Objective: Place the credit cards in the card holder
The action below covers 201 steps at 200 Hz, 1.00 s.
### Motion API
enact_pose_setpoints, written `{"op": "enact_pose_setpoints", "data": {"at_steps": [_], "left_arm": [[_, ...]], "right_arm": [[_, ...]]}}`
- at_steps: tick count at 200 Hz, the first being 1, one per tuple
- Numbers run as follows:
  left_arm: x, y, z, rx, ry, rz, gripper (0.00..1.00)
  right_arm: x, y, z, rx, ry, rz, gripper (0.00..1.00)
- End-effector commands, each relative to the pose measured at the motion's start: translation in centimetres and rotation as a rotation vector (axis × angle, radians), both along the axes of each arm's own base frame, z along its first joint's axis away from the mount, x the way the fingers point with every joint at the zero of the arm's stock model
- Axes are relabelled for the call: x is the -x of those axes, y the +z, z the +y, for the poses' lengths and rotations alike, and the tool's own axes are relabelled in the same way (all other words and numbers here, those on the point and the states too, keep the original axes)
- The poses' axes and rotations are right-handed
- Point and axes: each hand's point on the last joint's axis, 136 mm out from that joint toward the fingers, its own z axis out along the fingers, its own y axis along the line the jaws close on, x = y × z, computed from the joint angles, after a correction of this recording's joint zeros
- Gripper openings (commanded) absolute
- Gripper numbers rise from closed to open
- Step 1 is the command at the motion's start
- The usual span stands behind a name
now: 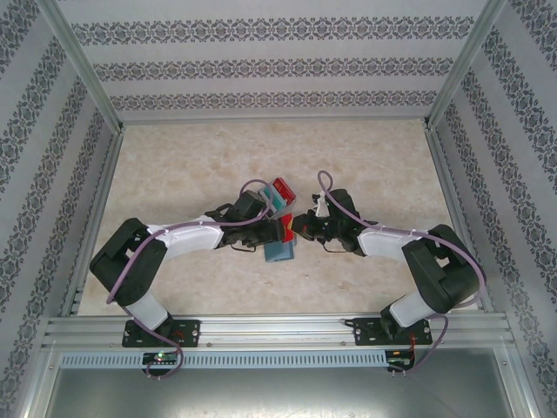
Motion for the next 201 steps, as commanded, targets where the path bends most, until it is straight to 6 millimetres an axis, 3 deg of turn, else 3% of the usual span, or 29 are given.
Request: {"op": "enact_pose_setpoints", "data": {"at_steps": [1, 69, 105, 132, 143, 201], "left_arm": [[0.0, -0.1, -0.3, -0.004, 0.007, 0.0, 0.58], [0.0, -0.1, 0.3, 0.0, 0.04, -0.009, 0.41], [0.0, -0.2, 0.9, -0.021, 0.052, -0.012, 0.2], [-0.1, -0.1, 0.9, -0.014, 0.052, -0.016, 0.11], [-0.1, -0.1, 1.0, -0.016, 0.052, -0.016, 0.0], [-0.1, 0.2, 1.3, -0.026, 0.059, -0.022, 0.0]], "right_arm": [[-0.3, 1.4, 0.8, -0.125, 0.014, -0.006, 0.0], [-0.2, 0.9, 1.2, -0.183, 0.024, 0.029, 0.0], [-0.2, 0.9, 1.0, -0.178, 0.019, 0.028, 0.0], [-0.1, 0.8, 1.2, -0.178, 0.027, 0.036, 0.0], [0.0, 0.3, 1.1, -0.164, 0.024, 0.045, 0.0], [-0.1, -1.2, 1.1, -0.113, 0.016, 0.062, 0.0]]}}
